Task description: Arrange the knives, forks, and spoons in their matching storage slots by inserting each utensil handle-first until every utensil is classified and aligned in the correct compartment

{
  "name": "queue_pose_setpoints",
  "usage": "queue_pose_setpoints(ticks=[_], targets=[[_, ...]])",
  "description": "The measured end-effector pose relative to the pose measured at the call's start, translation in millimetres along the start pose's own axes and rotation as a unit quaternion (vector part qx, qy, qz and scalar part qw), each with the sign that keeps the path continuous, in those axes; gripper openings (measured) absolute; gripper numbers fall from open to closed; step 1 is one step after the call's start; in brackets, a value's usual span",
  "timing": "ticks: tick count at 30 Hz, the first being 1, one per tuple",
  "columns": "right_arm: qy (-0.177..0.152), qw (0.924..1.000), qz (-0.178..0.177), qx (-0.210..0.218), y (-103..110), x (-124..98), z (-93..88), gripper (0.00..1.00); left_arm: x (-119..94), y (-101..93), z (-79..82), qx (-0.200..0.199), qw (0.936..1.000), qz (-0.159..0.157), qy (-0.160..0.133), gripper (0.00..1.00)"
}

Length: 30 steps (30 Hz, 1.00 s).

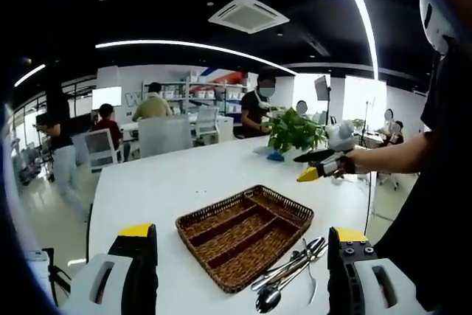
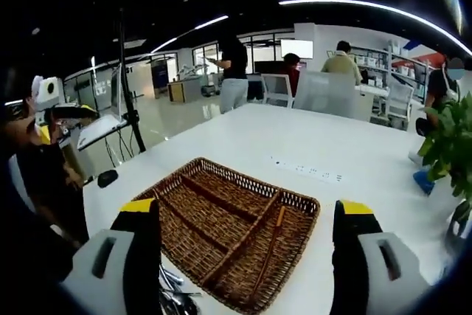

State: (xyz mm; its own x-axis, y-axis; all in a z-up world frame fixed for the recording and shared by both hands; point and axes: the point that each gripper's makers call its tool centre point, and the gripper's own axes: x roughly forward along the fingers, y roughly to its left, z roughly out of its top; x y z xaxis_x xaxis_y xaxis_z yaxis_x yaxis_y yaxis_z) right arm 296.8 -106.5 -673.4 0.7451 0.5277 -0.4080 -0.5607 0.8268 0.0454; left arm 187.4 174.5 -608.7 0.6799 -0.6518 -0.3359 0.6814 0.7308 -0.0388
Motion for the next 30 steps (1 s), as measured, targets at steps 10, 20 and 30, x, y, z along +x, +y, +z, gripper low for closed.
queue_pose_setpoints(ticks=[10, 20, 30], targets=[[-0.026, 0.9996, 0.001, -0.015, 20.8, -62.9, 0.9, 0.99, -5.5, -22.6, -4.2, 0.009, 0.9999, 0.001, 0.004, 1.0], [-0.036, 0.9985, 0.006, -0.04, 31.6, -100.3, 6.0, 0.99, -6.3, -42.7, -6.7, 0.016, 0.9999, -0.007, 0.003, 1.0], [0.009, 0.9991, -0.005, -0.04, 24.8, -112.2, -9.4, 0.99, -9.8, -11.2, -19.3, 0.005, 0.9998, 0.017, 0.009, 1.0]])
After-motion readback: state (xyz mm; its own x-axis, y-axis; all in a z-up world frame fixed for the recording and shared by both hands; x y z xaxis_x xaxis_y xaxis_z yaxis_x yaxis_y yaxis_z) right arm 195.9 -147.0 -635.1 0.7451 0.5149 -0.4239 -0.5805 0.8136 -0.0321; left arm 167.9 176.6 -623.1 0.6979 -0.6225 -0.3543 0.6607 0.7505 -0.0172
